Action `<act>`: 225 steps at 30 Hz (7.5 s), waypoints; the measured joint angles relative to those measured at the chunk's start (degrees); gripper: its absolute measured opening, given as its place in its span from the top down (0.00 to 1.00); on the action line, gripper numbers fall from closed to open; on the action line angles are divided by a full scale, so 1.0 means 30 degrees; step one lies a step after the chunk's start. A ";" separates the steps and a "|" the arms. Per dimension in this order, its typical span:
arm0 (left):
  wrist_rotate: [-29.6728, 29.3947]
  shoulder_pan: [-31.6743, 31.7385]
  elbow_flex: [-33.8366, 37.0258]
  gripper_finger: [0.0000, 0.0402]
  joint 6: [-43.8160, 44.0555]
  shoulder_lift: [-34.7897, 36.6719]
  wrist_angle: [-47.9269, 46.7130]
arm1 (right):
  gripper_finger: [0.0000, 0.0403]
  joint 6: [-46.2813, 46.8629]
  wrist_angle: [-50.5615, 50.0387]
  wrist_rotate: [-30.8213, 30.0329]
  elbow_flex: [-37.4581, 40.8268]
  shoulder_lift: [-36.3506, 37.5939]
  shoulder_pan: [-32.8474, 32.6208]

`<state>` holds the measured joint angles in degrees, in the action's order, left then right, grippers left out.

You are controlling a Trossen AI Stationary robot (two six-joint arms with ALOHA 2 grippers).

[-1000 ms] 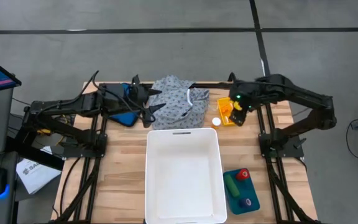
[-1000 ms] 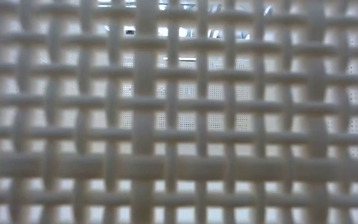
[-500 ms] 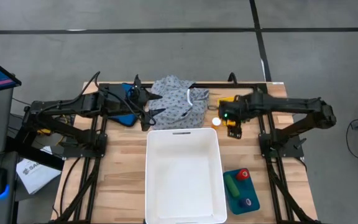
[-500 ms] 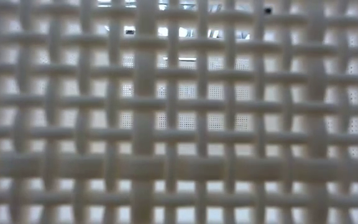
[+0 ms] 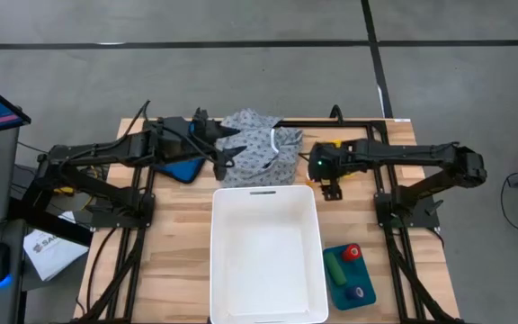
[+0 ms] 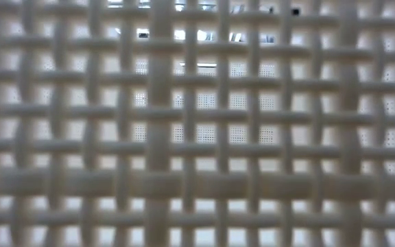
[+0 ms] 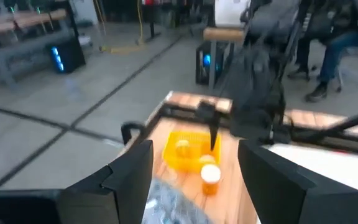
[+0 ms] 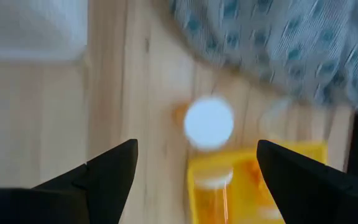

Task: Pick & place medical supplies in basket/bin
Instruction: Put the orange pill bottle into the yellow bin, then adjust the yellow bin

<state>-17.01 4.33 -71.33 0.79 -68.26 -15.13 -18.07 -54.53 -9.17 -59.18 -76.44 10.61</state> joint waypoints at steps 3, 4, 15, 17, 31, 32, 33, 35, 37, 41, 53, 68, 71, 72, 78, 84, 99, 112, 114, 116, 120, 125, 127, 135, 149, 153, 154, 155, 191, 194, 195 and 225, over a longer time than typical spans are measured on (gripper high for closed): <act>0.0037 0.0127 -0.0011 0.44 0.0621 -0.0597 0.0479 | 0.19 -0.0749 0.1401 0.1053 0.0141 -0.0057 0.0544; 0.0030 0.0122 0.0006 0.44 0.0839 -0.0742 0.0358 | 0.19 -0.0962 0.1498 0.1343 0.0176 -0.0081 0.0695; 0.0428 0.0127 -0.0002 0.44 0.1410 -0.1424 0.0720 | 0.19 -0.2115 0.4255 0.2673 0.2011 -0.0810 0.2666; 0.0449 0.0198 -0.0002 0.44 0.1410 -0.1403 0.0813 | 0.19 -0.2046 0.4823 0.3032 0.2389 -0.0829 0.2878; 0.1752 0.0535 -0.0002 0.44 0.1417 -0.1381 0.0749 | 0.19 -0.1506 0.6074 0.3415 0.2711 -0.3105 0.3223; 0.1884 0.0535 -0.0002 0.44 0.1416 -0.1381 0.0749 | 0.19 -0.1476 0.6058 0.3409 0.2711 -0.3302 0.3306; 0.2054 0.0535 -0.0002 0.44 0.1417 -0.1381 0.0749 | 0.19 -0.1469 0.6078 0.3395 0.2717 -0.3437 0.3353; 0.2198 0.0535 -0.0002 0.44 0.1417 -0.1381 0.0731 | 0.19 -0.1446 0.6247 0.3399 0.2713 -0.3617 0.3535; 0.2245 0.0535 -0.0002 0.44 0.1417 -0.1381 0.0707 | 0.19 -0.1258 0.6330 0.3398 0.2718 -0.3716 0.3647; 0.2257 0.0535 -0.0002 0.44 0.1417 -0.1374 0.0706 | 0.20 -0.1176 0.6622 0.3228 0.2711 -0.3643 0.3753; 0.2657 0.0535 -0.0002 0.46 0.1449 -0.1374 0.0706 | 0.32 -0.0959 0.6156 0.3059 0.2711 -0.4022 0.3848; 0.2650 0.0535 -0.0002 0.46 0.1556 -0.1374 0.0706 | 0.48 -0.0880 0.6371 0.3059 0.2711 -0.4022 0.3855; 0.2648 0.0535 -0.0002 0.46 0.1556 -0.1374 0.0708 | 0.50 -0.0618 0.6429 0.3065 0.2711 -0.4022 0.3854; 0.2644 0.0535 -0.0002 0.46 0.1556 -0.1374 0.0709 | 0.50 -0.0608 0.6435 0.3059 0.2711 -0.4022 0.3848; 0.2643 0.0535 -0.0002 0.46 0.1556 -0.1374 0.0713 | 0.46 -0.0593 0.6488 0.3057 0.2711 -0.4008 0.3848; 0.2643 0.0535 -0.0002 0.46 0.1556 -0.1374 0.0713 | 0.50 0.0009 0.6487 0.2660 0.2697 -0.3245 0.4000; 0.2643 0.0535 -0.0002 0.46 0.1556 -0.1374 0.0809 | 0.50 0.2521 0.3398 0.1879 0.2514 0.0378 0.7133; 0.2643 0.0535 -0.0002 0.46 0.1548 -0.1374 0.0815 | 0.49 0.5110 0.1962 0.1084 0.2514 0.2444 0.8817; 0.2643 0.0535 -0.0002 0.46 0.1548 -0.1374 0.0860 | 0.49 0.5248 0.1221 0.0181 0.2527 0.2360 0.9019; 0.2637 0.0535 -0.0003 0.46 0.1530 -0.1374 0.0968 | 0.48 0.5408 0.1024 -0.0079 0.2531 0.2285 0.9215; 0.2635 0.0535 -0.0002 0.46 0.1483 -0.1366 0.1063 | 0.47 0.6279 0.1029 -0.0063 0.2754 0.2273 0.9602; 0.2635 0.0456 -0.0002 0.46 0.1483 -0.1366 0.1074 | 0.47 0.7294 0.0951 -0.0033 0.3758 0.2273 0.9857; 0.2635 0.0440 -0.0005 0.46 0.1483 -0.1369 0.1074 | 0.47 0.7564 0.0939 -0.0037 0.3971 0.2273 0.9868; 0.2635 0.0440 -0.0002 0.46 0.1483 -0.1366 0.1073 | 0.42 0.7992 0.1963 0.0026 0.3964 0.2273 0.9727; 0.2635 0.0440 -0.0002 0.46 0.1548 -0.1366 0.1070 | 0.34 0.8930 0.1521 -0.2736 0.3950 0.2759 1.0106; 0.2635 0.0440 -0.0002 0.46 0.1548 -0.1366 0.1070 | 0.34 1.0869 0.0974 -0.2987 0.3944 0.3044 1.1063; 0.2635 0.0440 -0.0002 0.46 0.1548 -0.1366 0.1070 | 0.34 1.1441 0.0823 -0.2969 0.3942 0.3034 1.1412; 0.2635 0.0440 -0.0002 0.46 0.1548 -0.1366 0.1070 | 0.35 1.1890 0.0635 -0.2966 0.3942 0.2968 1.1746; 0.2635 0.0440 -0.0002 0.46 0.1556 -0.1366 0.1776 | 0.78 1.5371 -0.0308 -0.3936 0.6169 0.0551 1.3144; 0.2635 0.0440 -0.0002 0.46 0.1556 -0.1366 0.1769 | 0.78 1.5485 0.0189 -0.3444 0.6601 0.0860 1.3144; 0.2635 0.0440 -0.0002 0.46 0.1556 -0.1366 0.1774 | 0.78 1.5506 0.0233 -0.3343 0.6669 0.0874 1.3144; 0.2635 0.0440 -0.0002 0.46 0.1556 -0.1370 0.1675 | 0.78 1.6890 0.2574 -0.3266 0.6689 0.0874 1.2522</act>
<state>-9.10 5.65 -71.33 5.45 -72.37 -10.11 32.60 -46.81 -18.96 -39.11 -73.82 48.17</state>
